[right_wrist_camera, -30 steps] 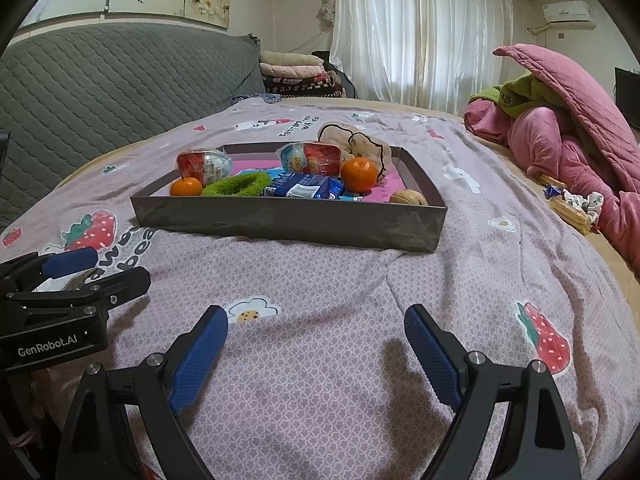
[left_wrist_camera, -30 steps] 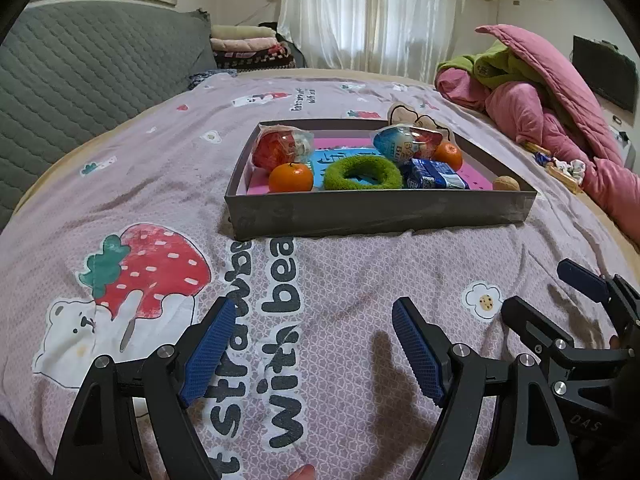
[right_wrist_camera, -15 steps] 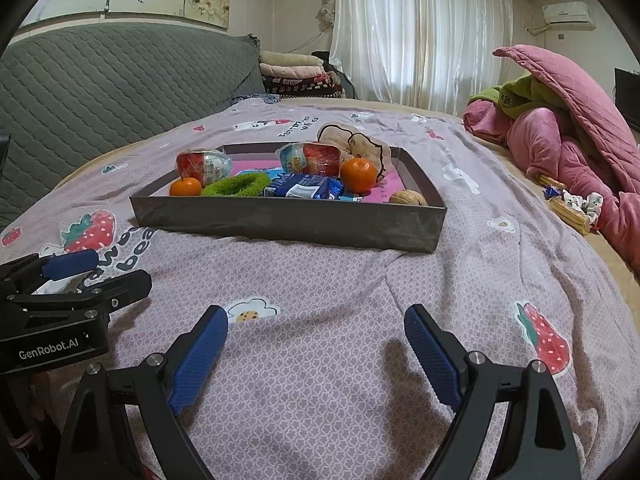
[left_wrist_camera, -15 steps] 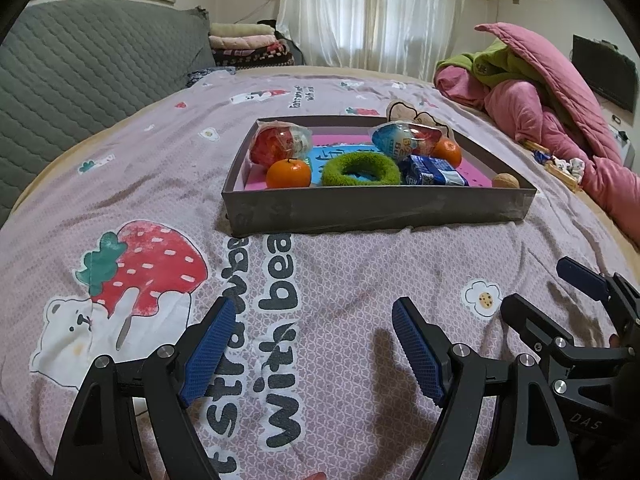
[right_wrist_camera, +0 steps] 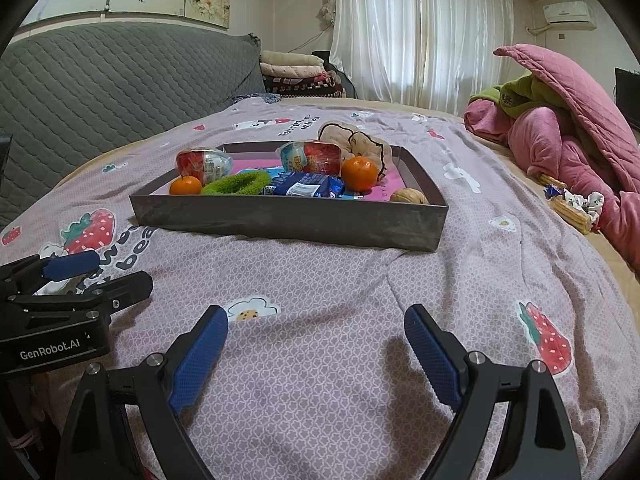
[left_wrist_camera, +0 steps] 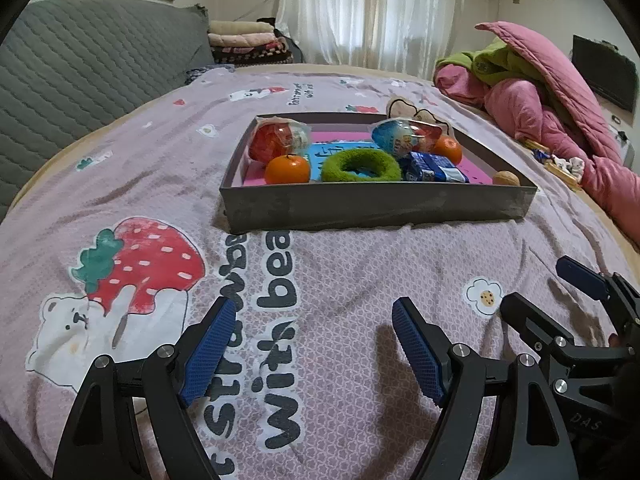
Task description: Organize objects
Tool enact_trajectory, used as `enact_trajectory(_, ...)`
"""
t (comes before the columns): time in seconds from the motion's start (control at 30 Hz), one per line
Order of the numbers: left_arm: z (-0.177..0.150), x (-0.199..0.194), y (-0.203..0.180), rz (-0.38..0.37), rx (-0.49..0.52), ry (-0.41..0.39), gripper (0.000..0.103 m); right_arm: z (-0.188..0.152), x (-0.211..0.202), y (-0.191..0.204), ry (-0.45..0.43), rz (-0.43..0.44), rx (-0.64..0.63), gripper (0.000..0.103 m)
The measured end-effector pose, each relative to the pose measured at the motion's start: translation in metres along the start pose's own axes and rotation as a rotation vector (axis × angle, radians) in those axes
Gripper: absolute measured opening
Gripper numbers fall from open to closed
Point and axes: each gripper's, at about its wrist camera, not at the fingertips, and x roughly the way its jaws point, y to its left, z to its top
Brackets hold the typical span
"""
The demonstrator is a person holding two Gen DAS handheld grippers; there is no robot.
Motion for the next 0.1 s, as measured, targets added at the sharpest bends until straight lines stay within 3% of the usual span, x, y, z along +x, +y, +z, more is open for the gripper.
enact_trajectory(0.1,-0.0003,0.0010,-0.0002,-0.014,0.004,-0.004,0.082,-0.0005,0.0005,0.0006,0.002,0.001,-0.001,0.090)
